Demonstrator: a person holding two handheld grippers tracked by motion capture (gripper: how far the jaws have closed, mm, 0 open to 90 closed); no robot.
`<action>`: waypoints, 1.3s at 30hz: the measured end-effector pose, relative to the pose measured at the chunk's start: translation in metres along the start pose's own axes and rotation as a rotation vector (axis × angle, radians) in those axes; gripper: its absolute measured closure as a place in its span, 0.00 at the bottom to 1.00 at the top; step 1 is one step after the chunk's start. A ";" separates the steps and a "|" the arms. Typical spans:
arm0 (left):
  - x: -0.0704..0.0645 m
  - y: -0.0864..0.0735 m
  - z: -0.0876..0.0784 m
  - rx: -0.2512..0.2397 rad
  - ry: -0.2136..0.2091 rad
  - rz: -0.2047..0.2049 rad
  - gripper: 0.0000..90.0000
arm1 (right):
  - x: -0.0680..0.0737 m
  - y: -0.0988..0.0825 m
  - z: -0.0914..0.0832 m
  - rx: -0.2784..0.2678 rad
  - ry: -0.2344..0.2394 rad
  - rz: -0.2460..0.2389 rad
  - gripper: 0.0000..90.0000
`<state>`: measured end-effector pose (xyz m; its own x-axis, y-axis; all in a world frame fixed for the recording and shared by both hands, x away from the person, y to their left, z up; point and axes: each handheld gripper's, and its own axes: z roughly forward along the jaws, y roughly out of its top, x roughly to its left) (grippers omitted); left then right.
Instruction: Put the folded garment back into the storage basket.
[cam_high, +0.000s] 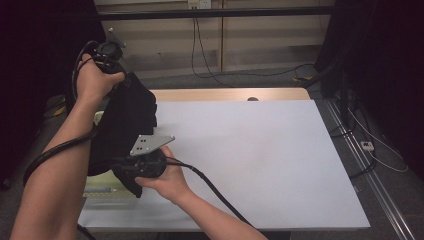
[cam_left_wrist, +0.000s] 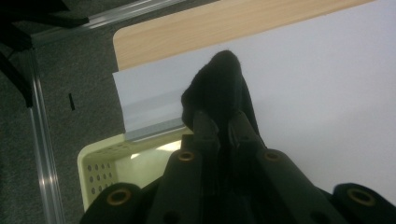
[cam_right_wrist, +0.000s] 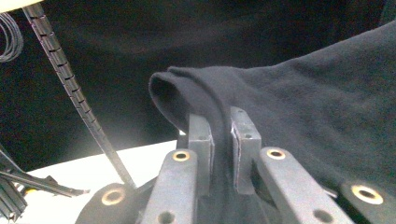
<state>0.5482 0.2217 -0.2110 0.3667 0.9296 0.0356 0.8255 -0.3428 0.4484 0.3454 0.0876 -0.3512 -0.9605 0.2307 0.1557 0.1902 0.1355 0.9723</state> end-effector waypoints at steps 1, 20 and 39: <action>0.001 0.000 0.000 0.001 0.000 -0.005 0.94 | 0.000 0.000 0.001 0.001 0.000 0.000 0.91; 0.020 -0.008 -0.002 -0.001 0.001 -0.015 0.94 | 0.006 0.011 0.017 0.000 0.011 -0.010 0.91; 0.029 -0.014 0.014 -0.001 -0.003 -0.022 0.94 | 0.004 0.002 0.031 0.025 0.011 0.015 0.91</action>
<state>0.5536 0.2516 -0.2288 0.3494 0.9367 0.0228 0.8333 -0.3217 0.4496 0.3484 0.1185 -0.3541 -0.9597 0.2220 0.1725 0.2096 0.1562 0.9652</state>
